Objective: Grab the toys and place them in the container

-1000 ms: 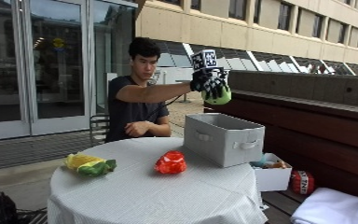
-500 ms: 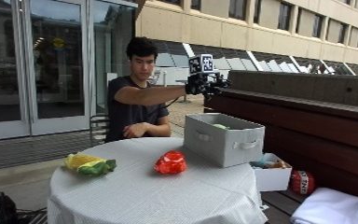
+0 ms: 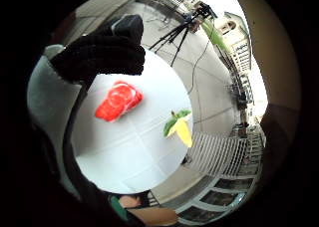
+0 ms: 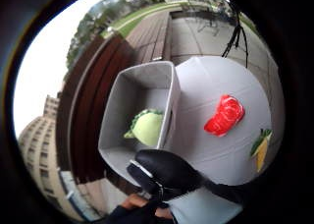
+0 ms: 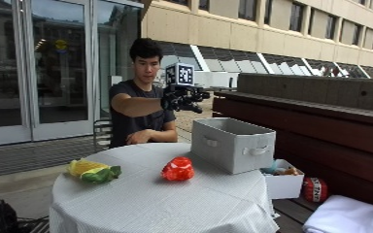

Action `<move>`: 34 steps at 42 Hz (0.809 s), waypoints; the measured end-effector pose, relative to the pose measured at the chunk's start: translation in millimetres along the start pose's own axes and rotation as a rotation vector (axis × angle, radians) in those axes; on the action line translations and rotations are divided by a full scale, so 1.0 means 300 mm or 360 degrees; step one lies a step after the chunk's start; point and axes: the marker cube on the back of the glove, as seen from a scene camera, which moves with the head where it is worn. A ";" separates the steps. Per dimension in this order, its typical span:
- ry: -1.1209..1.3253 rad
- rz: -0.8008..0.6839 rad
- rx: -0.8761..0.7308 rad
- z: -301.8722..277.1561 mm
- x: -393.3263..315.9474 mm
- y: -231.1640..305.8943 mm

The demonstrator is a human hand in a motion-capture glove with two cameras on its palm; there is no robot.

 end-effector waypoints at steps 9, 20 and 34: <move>-0.0021 0.0084 -0.0170 0.251 0.154 -0.035; -0.0008 0.0135 -0.0398 0.504 0.189 -0.020; -0.0014 0.0183 -0.0630 0.718 0.212 0.010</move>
